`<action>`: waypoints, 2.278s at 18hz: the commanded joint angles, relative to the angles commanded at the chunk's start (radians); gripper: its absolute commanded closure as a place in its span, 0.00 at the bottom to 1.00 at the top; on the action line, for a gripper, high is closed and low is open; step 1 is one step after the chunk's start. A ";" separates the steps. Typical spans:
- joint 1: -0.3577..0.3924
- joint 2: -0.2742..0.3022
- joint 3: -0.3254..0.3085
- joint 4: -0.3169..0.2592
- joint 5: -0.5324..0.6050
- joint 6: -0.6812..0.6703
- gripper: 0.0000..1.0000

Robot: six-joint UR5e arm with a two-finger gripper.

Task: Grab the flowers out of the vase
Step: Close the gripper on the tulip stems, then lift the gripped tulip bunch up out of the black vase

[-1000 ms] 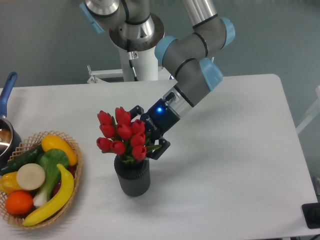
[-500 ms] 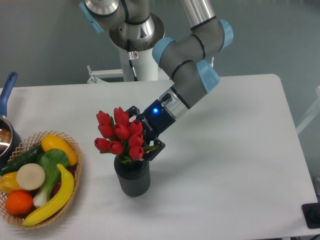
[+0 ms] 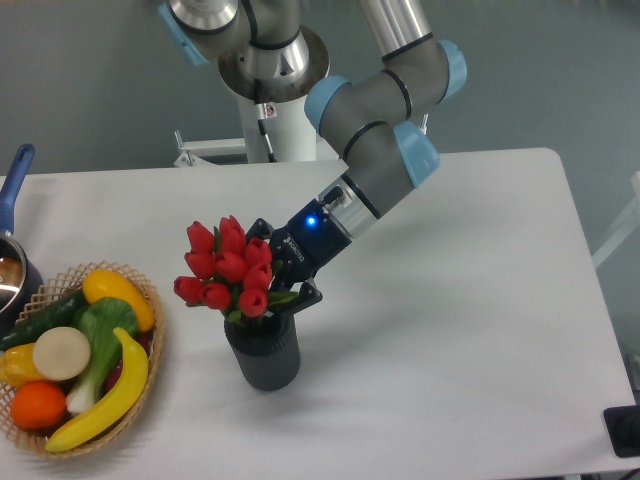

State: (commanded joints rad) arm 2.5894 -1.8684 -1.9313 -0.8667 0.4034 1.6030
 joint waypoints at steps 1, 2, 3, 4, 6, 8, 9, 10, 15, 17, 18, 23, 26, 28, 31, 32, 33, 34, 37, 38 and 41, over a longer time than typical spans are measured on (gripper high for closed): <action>0.000 0.000 0.000 0.000 0.000 0.002 0.43; 0.002 0.000 0.000 0.000 0.000 0.002 0.44; 0.002 0.000 0.000 0.000 -0.002 0.002 0.44; 0.003 0.000 0.000 0.000 -0.003 0.002 0.44; 0.005 0.002 0.000 0.000 -0.017 0.000 0.45; 0.006 0.002 0.000 0.000 -0.032 0.000 0.48; 0.006 0.002 0.000 0.000 -0.034 -0.003 0.48; 0.008 0.002 0.000 0.000 -0.035 -0.012 0.48; 0.014 0.006 0.014 0.000 -0.069 -0.055 0.49; 0.017 0.009 0.015 0.000 -0.072 -0.066 0.49; 0.018 0.011 0.020 0.000 -0.083 -0.078 0.49; 0.029 0.037 0.080 0.000 -0.092 -0.222 0.49; 0.040 0.051 0.098 0.000 -0.089 -0.281 0.49; 0.044 0.067 0.095 0.000 -0.086 -0.301 0.48; 0.061 0.089 0.101 0.000 -0.087 -0.356 0.49; 0.061 0.094 0.109 0.000 -0.089 -0.370 0.48; 0.063 0.095 0.118 0.000 -0.090 -0.380 0.48; 0.063 0.097 0.123 0.000 -0.091 -0.396 0.48; 0.064 0.117 0.126 0.000 -0.091 -0.448 0.49; 0.064 0.124 0.126 0.000 -0.091 -0.459 0.48; 0.060 0.153 0.123 -0.002 -0.091 -0.505 0.48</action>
State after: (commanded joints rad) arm 2.6492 -1.7151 -1.8086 -0.8682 0.3129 1.0985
